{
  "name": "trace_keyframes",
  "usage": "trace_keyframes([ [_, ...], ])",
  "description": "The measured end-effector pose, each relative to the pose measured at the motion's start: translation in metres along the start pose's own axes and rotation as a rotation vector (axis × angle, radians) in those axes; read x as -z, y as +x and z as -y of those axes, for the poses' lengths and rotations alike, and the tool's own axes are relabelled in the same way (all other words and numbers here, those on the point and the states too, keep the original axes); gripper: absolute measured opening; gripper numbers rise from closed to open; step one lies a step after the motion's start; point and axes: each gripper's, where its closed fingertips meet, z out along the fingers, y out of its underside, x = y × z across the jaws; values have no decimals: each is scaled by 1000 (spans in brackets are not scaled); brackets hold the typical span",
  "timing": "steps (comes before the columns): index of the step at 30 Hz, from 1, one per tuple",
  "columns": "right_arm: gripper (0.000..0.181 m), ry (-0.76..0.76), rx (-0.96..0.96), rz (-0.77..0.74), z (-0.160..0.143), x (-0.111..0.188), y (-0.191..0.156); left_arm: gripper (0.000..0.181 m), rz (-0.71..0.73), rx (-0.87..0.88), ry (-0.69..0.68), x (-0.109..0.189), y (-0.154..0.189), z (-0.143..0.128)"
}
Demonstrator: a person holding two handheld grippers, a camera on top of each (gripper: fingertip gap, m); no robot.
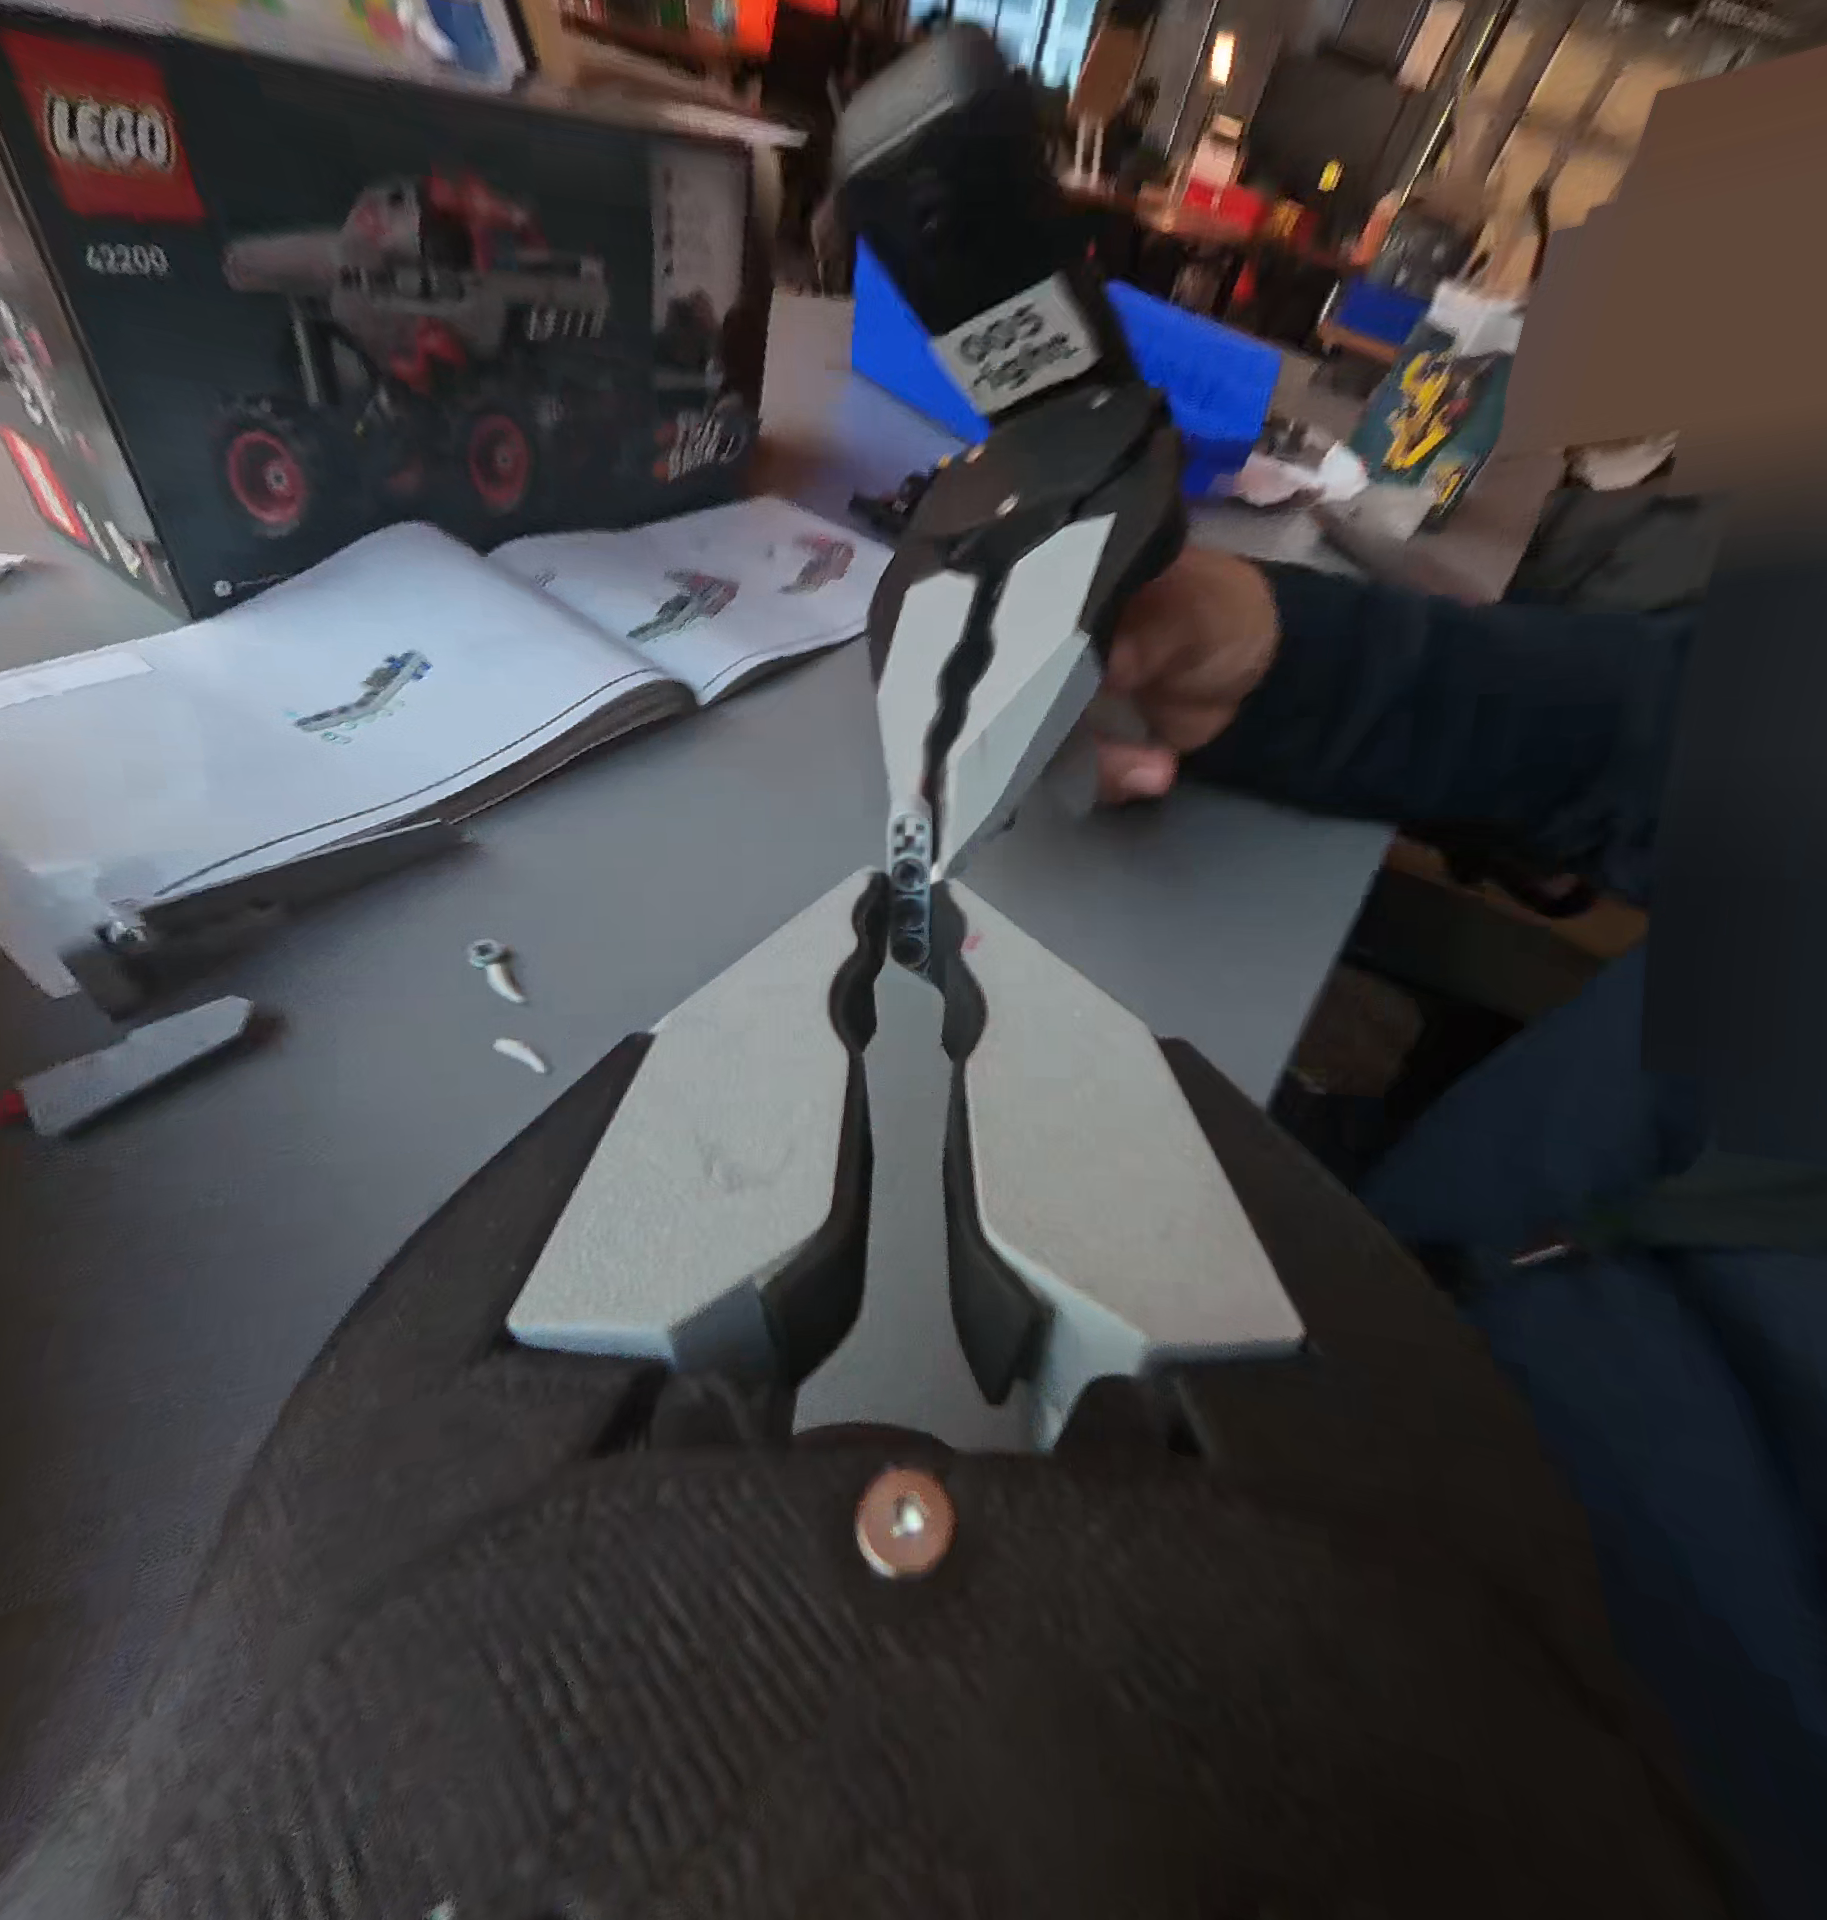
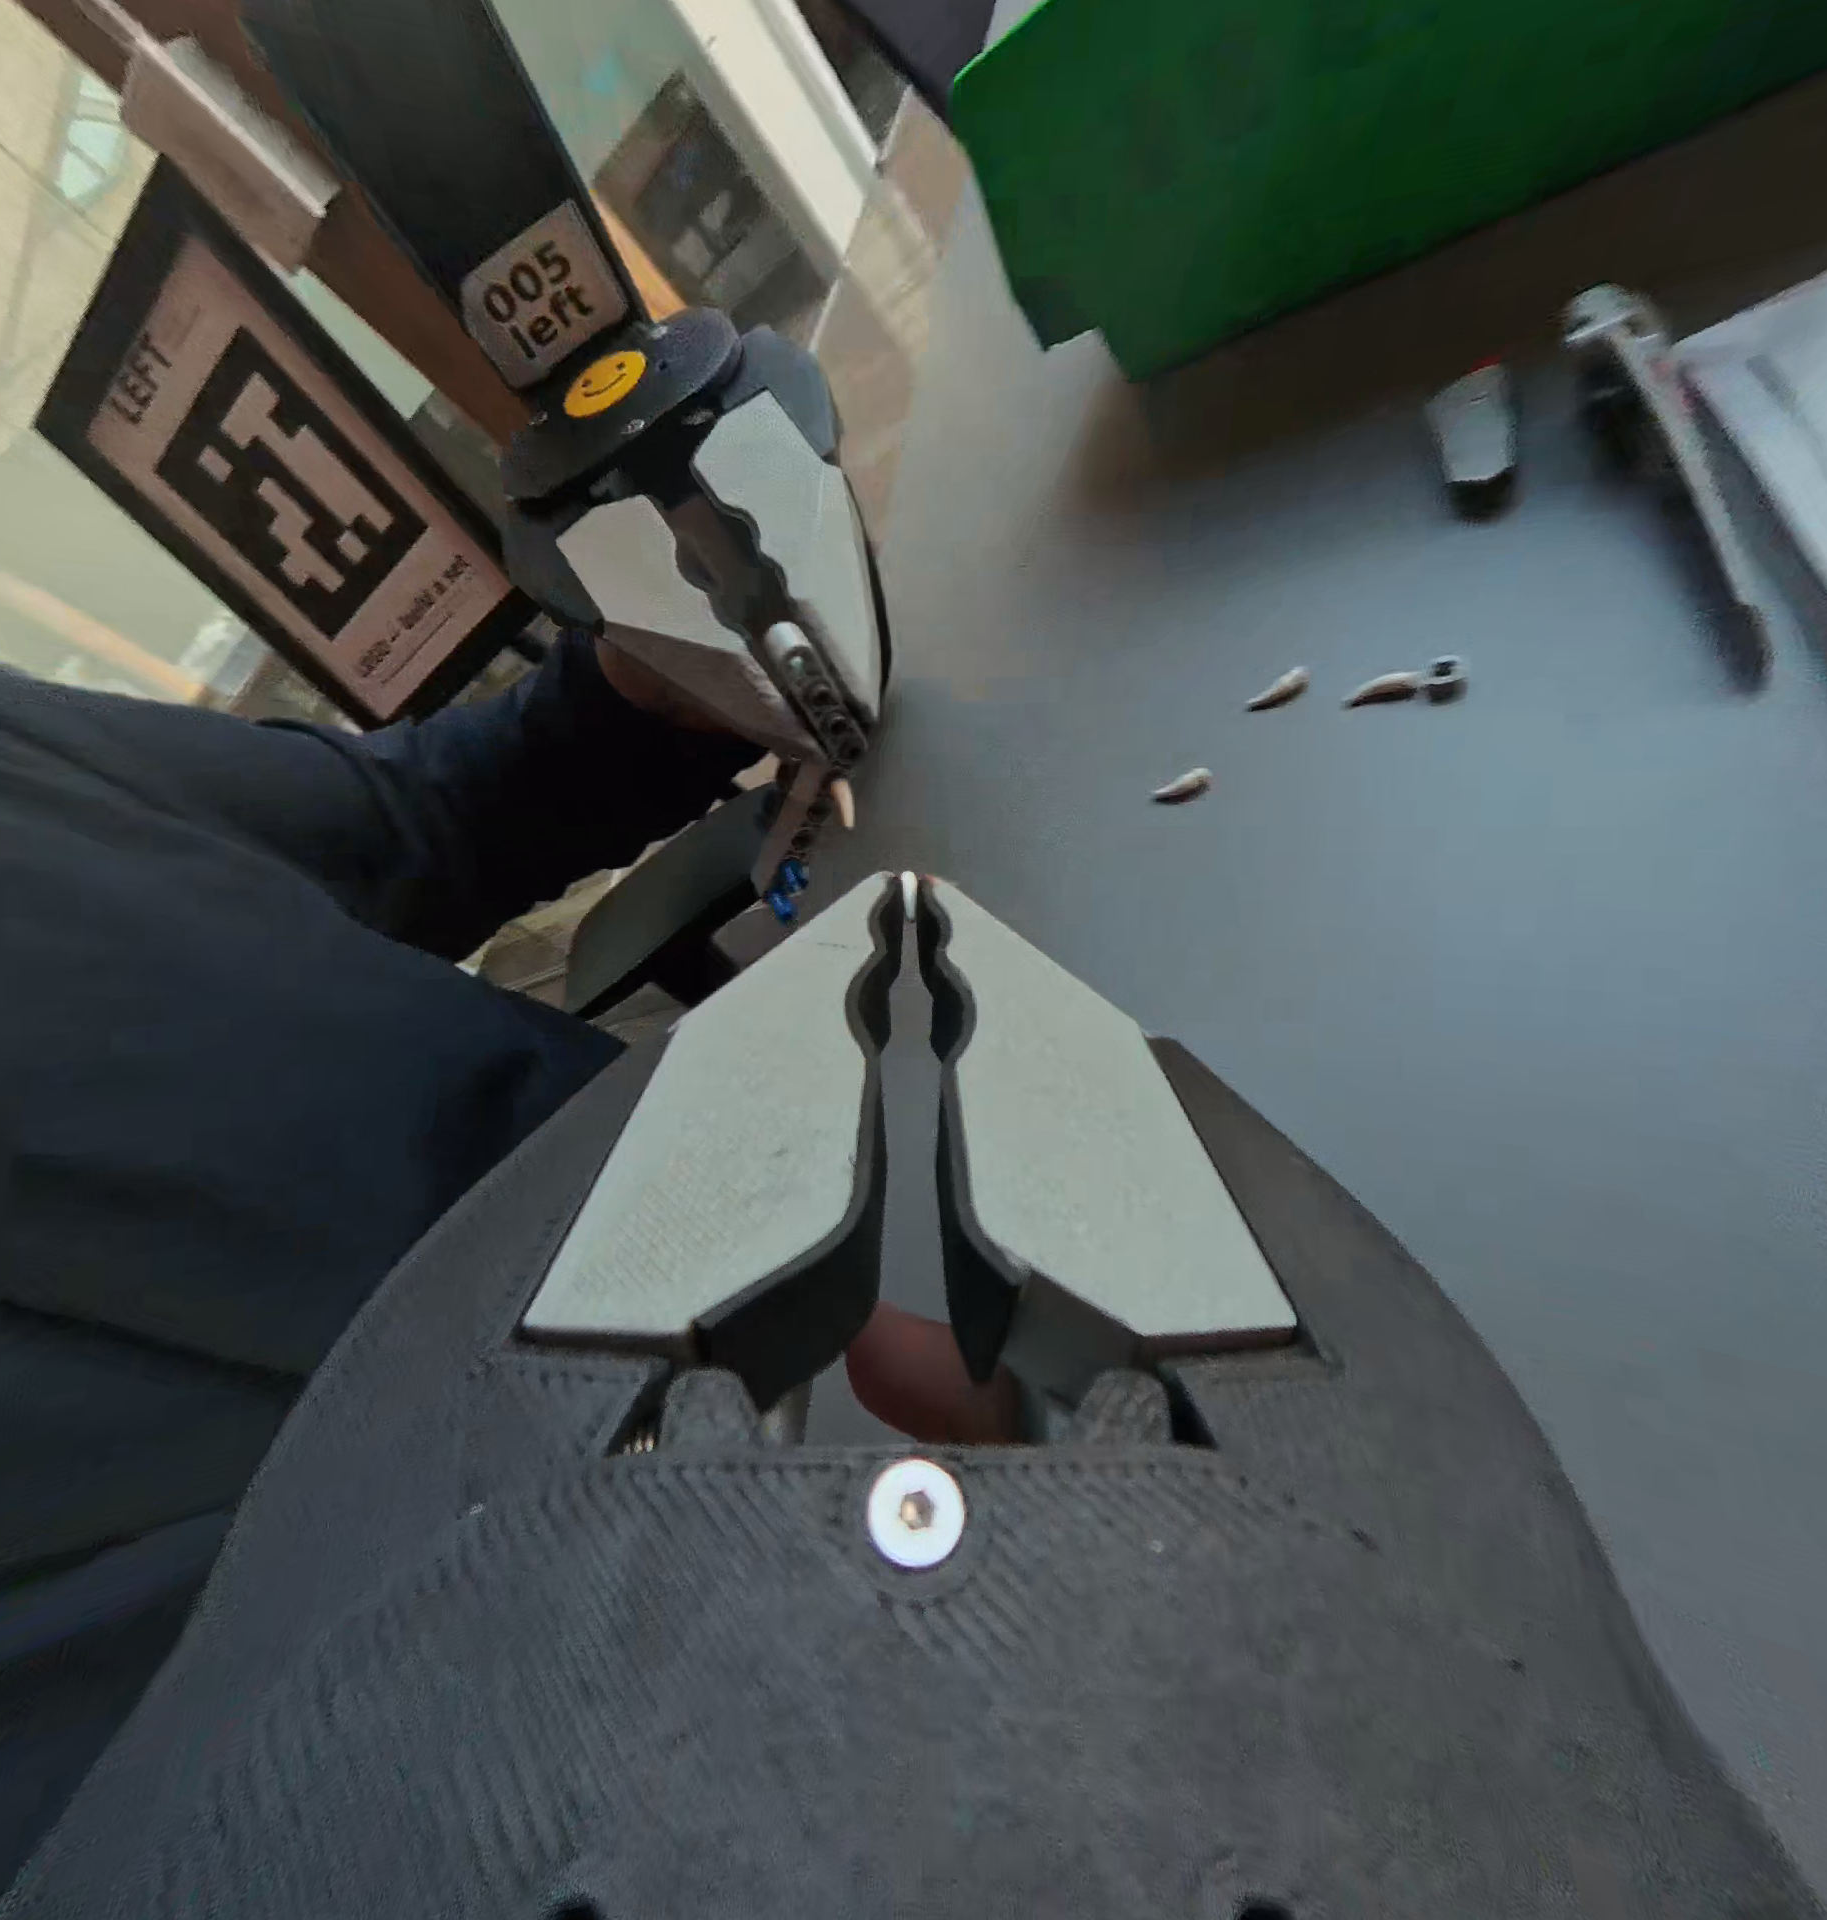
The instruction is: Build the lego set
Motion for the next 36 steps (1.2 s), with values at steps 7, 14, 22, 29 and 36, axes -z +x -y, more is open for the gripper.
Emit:
trace_keyframes([
  [7, 0, -85, 15, 170, -22, -23, -62, 5, -106, -167, 297, 29, 70, -17],
  [14, 0, -114, 18, 64, -76, -24, -103, 5, -157, -14, 419, 32, 111, -55],
  [22, 0, -34, -121, 23, -102, -25, -98, 6, -194, 49, 396, 21, 126, -73],
  [29, 0, -25, -97, -5, -101, -26, -98, 5, -218, 27, 398, 19, 136, -66],
  [36, 0, -28, -9, -31, -81, -11, -93, 5, -225, -62, 389, 10, 124, -48],
])
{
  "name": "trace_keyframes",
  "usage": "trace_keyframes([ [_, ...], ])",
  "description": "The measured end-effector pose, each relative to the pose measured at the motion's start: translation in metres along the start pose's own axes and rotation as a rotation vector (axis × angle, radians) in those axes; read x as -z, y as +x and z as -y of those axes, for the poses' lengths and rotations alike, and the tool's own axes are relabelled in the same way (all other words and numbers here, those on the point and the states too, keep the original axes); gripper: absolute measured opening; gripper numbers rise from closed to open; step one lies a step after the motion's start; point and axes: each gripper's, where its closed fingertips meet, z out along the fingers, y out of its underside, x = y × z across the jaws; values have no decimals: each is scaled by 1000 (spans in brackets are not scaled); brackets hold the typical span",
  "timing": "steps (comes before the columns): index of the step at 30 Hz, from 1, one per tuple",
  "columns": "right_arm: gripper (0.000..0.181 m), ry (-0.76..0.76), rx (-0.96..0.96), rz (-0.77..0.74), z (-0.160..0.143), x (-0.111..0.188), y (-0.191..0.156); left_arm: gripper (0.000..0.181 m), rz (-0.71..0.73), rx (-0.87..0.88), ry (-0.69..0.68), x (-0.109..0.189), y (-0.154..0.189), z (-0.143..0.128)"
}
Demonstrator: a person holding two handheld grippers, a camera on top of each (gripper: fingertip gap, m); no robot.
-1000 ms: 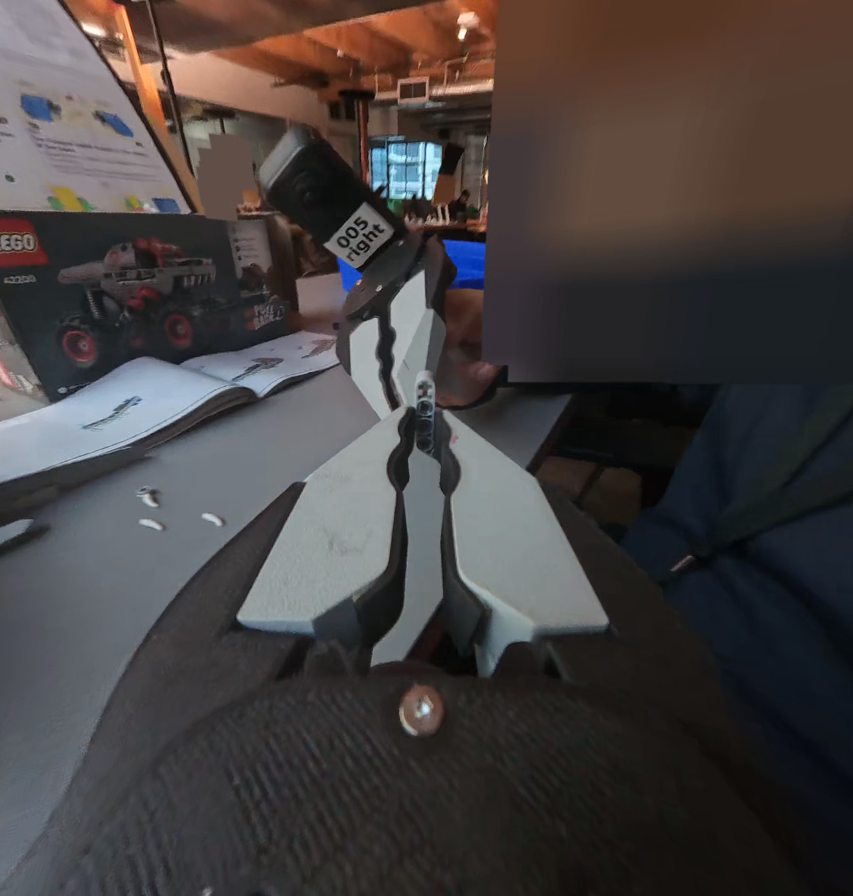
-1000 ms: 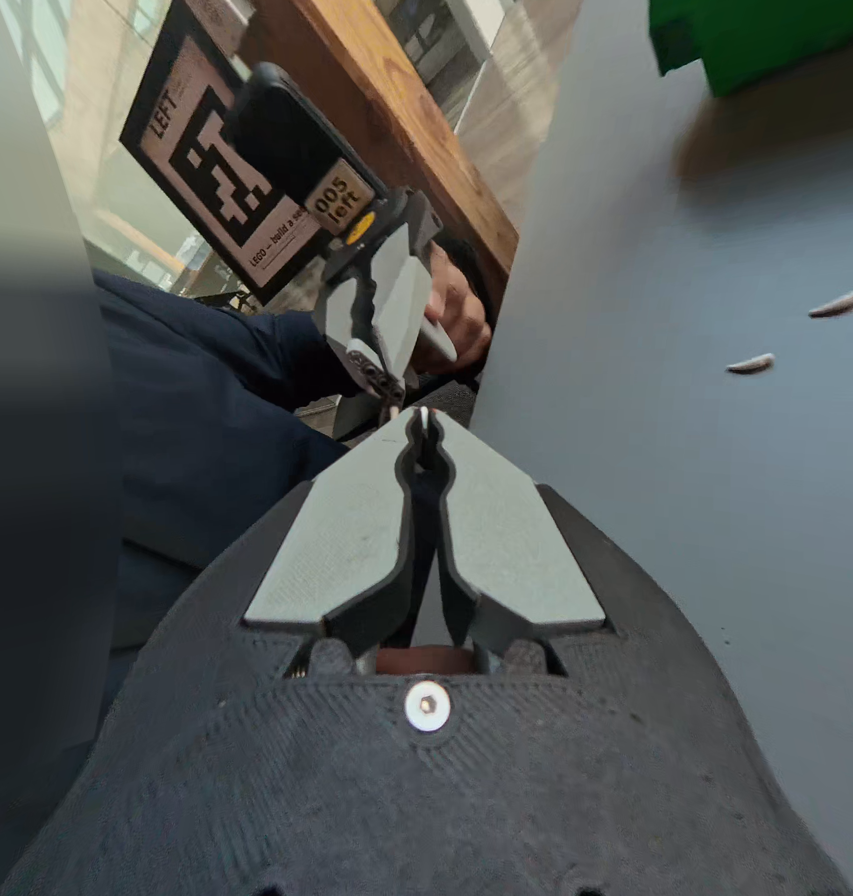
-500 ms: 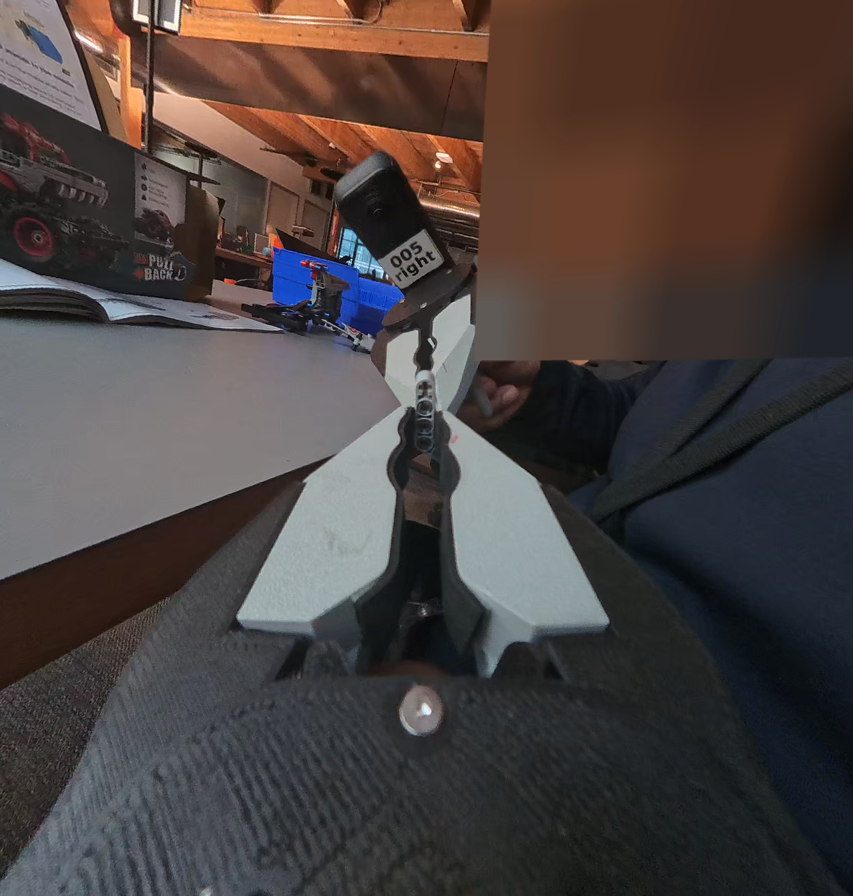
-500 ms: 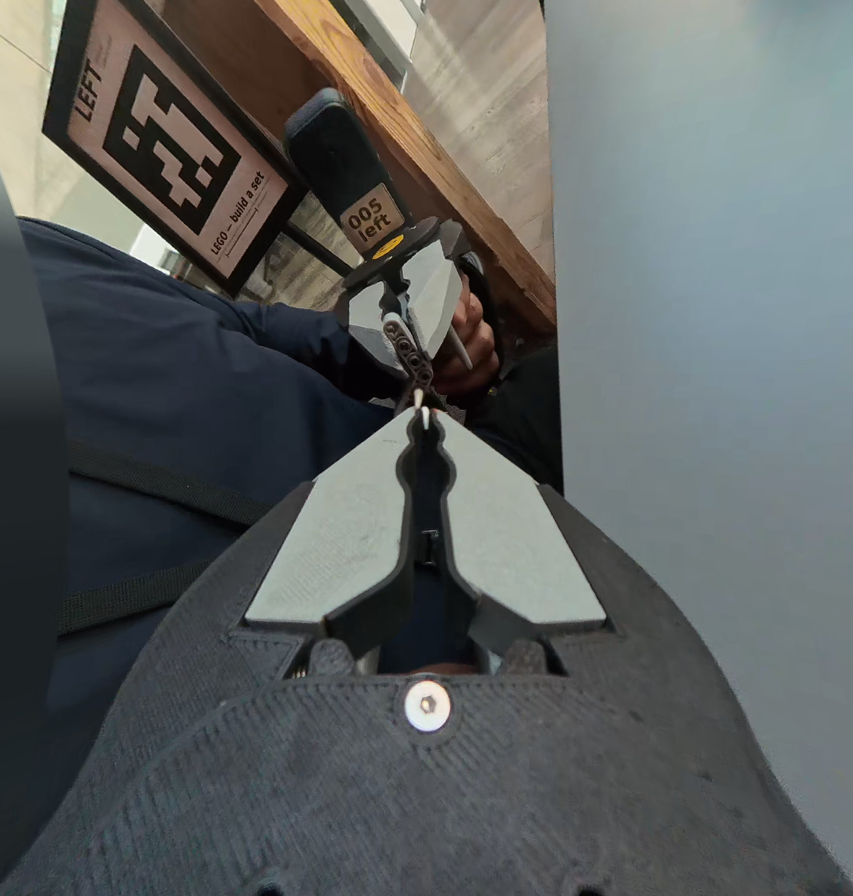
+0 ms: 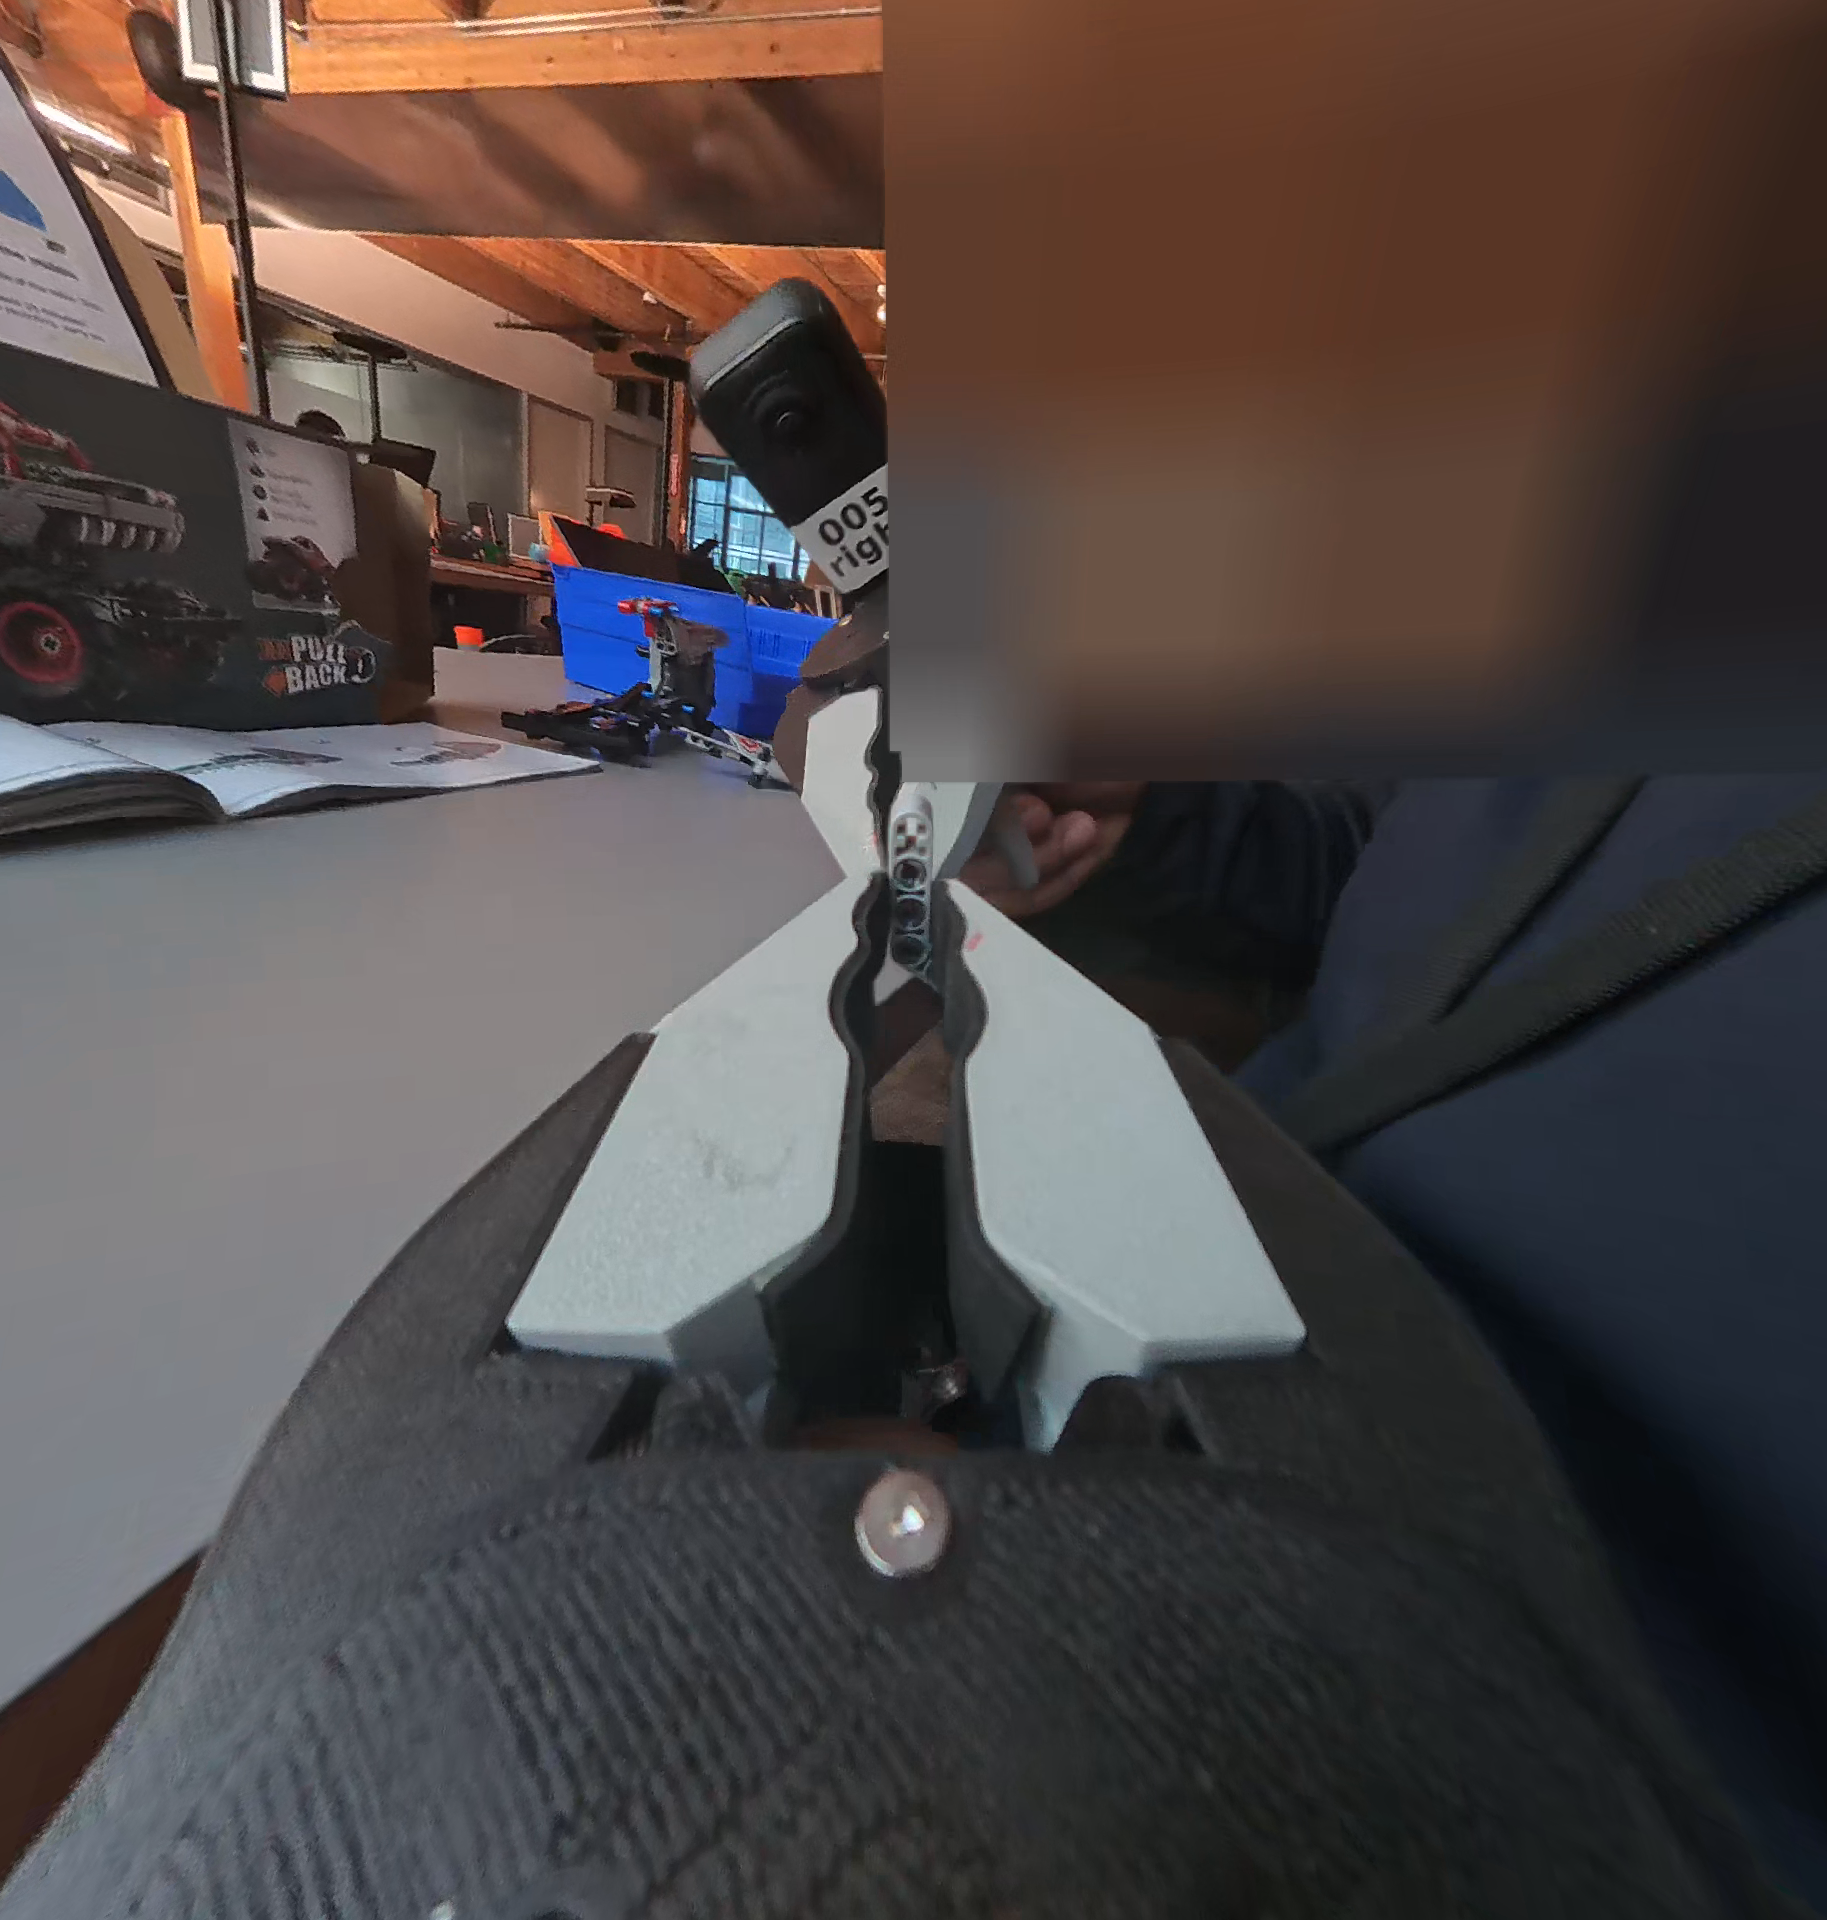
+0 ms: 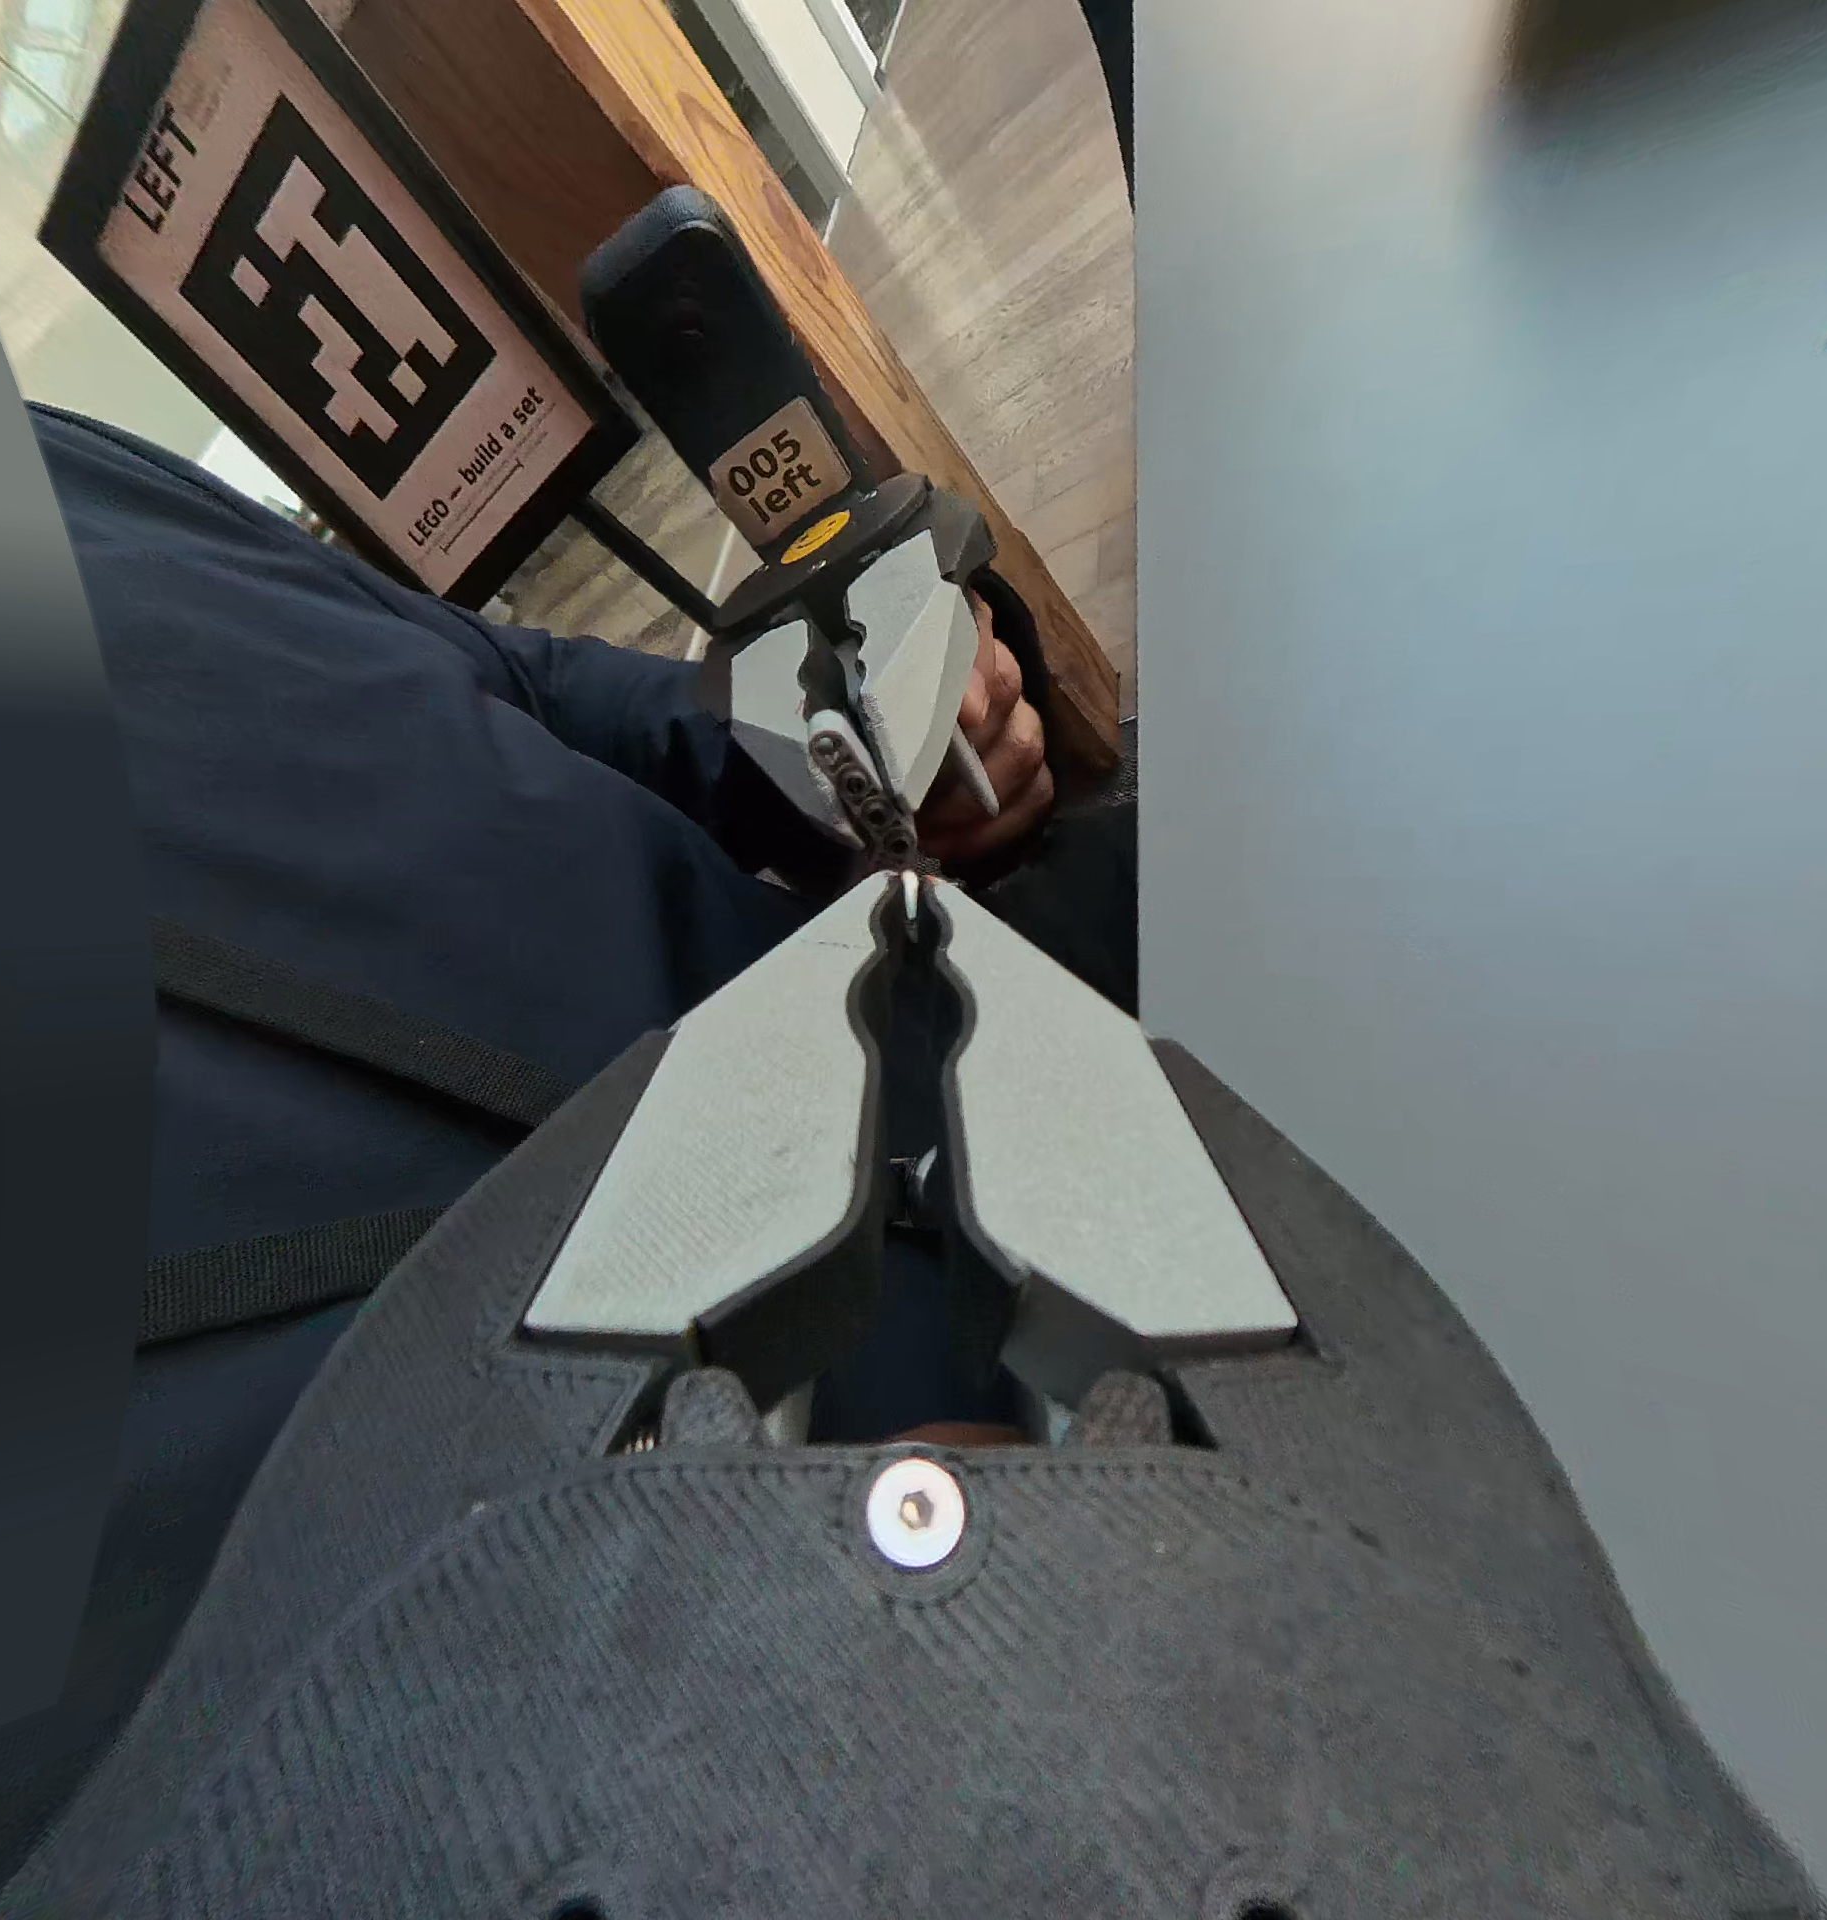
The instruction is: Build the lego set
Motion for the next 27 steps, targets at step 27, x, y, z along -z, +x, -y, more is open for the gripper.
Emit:
trace_keyframes([
  [27, 0, 248, 169, 49, 76, 42, -8, 5, -46, -137, 121, -33, -28, 73],
])
